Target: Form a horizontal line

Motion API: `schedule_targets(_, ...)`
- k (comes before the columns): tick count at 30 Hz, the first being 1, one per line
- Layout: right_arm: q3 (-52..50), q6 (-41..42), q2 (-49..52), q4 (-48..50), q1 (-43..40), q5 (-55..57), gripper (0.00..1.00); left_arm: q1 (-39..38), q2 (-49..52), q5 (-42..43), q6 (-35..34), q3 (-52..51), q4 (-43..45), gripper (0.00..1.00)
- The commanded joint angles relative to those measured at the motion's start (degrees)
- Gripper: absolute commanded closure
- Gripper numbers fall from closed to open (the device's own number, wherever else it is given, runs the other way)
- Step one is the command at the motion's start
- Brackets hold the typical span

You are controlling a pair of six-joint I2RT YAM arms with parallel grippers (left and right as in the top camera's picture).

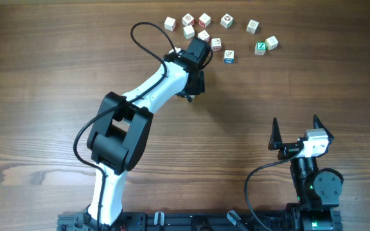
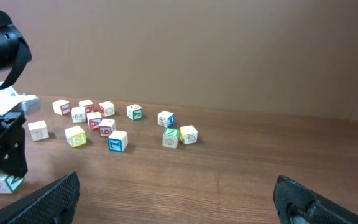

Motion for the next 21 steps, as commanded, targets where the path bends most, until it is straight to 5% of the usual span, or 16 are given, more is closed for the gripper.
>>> schedule_targets(1, -0.1, -0.5, -0.3, 0.1, 0.2, -0.7, 0.00, 0.2, -2.0, -0.6, 2.0, -0.4, 0.5, 0.82)
schedule_targets(11, -0.1, -0.5, -0.3, 0.1, 0.2, -0.7, 0.00, 0.2, -2.0, -1.7, 6.4, -0.4, 0.3, 0.73)
schedule_targets(14, -0.1, -0.5, -0.3, 0.1, 0.2, -0.7, 0.00, 0.1, -2.0, -1.6, 6.4, -0.4, 0.4, 0.52)
schedule_targets(21, -0.1, -0.5, -0.3, 0.1, 0.2, -0.7, 0.00, 0.1, -2.4, -1.6, 5.8, 0.5, 0.6, 0.43)
